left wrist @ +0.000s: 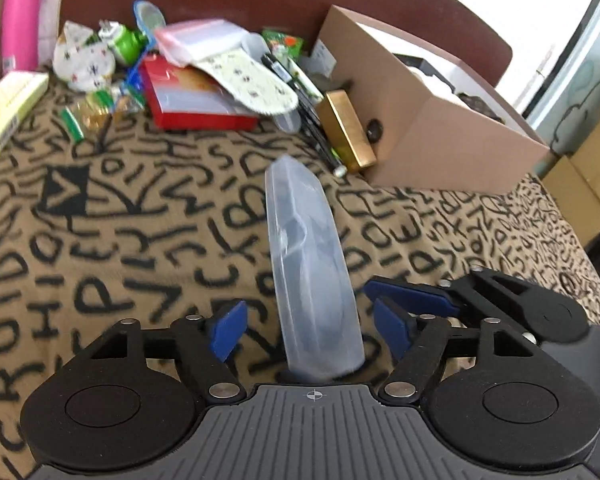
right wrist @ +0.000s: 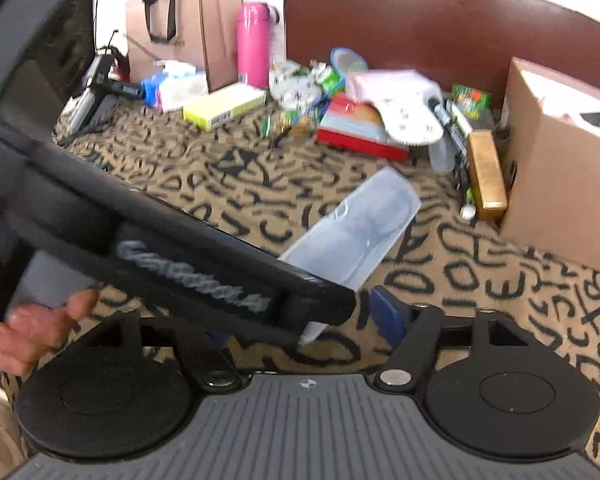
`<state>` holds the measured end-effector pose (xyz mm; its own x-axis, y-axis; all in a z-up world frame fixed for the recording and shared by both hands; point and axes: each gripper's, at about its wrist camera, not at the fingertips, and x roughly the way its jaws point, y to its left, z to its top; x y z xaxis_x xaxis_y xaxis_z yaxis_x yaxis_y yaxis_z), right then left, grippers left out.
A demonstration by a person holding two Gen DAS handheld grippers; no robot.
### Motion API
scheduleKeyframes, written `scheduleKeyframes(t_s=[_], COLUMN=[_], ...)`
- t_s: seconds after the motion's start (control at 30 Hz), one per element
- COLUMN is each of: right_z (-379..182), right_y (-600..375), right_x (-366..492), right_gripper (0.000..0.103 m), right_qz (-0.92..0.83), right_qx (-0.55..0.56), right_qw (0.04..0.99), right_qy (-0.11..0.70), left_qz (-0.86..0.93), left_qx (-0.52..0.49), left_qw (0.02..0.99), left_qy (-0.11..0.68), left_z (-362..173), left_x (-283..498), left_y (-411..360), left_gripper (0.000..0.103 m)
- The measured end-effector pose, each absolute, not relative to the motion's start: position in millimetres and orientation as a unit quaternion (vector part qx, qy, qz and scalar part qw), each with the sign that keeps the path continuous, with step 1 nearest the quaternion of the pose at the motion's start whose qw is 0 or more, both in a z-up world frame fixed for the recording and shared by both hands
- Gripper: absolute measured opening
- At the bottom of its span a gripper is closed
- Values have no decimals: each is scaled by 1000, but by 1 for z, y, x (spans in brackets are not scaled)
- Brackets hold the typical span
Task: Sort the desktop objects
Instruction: 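Carry the glasses case with the left gripper into the cardboard box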
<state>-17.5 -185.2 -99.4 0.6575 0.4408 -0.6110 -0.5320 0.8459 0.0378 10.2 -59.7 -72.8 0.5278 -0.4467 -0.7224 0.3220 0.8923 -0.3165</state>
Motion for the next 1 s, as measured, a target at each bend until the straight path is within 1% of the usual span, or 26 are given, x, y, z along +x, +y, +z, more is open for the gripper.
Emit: scheduleKeyframes(t_s=[0.07, 0.17, 0.2, 0.23, 0.33, 0.4, 0.47, 0.5, 0.53, 0.63, 0.7, 0.73, 0.8, 0.9, 1.0], right_z=[-101, -105, -106, -107, -109, -110, -110, -111, -114, -121, -122, -122, -120, -115, -102], right_y=[-178, -174, -172, -173, -179, -181, -180, -179, -178, -180, -181, -182, -185, -188, -192], right_x=[-14, -7, -5, -5, -4, -5, -5, -4, -2, 2, 1, 2, 1, -4, -9], right_gripper=[83, 82, 80, 75, 69, 69, 72, 74, 74, 71, 68, 64, 58, 58, 58], right_qz=[261, 256, 252, 246, 245, 238, 229, 223, 220, 210, 212, 213, 219, 221, 217], right_qx=[-80, -65, -65, -65, -53, -54, -54, -54, -54, -37, -37, -34, -24, -20, -22], right_qw=[910, 911, 912, 913, 911, 912, 913, 914, 915, 918, 919, 918, 917, 918, 926], right_qy=[312, 316, 317, 319, 329, 331, 334, 334, 333, 333, 331, 332, 333, 329, 308], left_qz=[-215, -214, -214, -219, -229, -230, -230, -230, -230, -239, -236, -235, -230, -228, -231], left_qx=[-65, -42, -39, -42, -61, -60, -51, -46, -41, -52, -59, -61, -65, -56, -53], left_qw=[874, 873, 872, 868, 859, 859, 861, 861, 861, 855, 856, 857, 858, 864, 875], left_qy=[430, 436, 439, 443, 453, 453, 451, 451, 452, 457, 456, 455, 455, 445, 422], left_z=[-70, -70, -71, -72, -76, -76, -77, -77, -77, -80, -80, -79, -77, -69, -55], left_x=[17, 27, 31, 34, 39, 41, 43, 44, 45, 49, 49, 49, 48, 42, 36], left_y=[-60, -61, -61, -60, -59, -63, -70, -73, -75, -75, -74, -74, -75, -80, -84], left_gripper=[83, 83, 83, 83, 77, 78, 79, 78, 75, 69, 69, 59, 58, 58, 58])
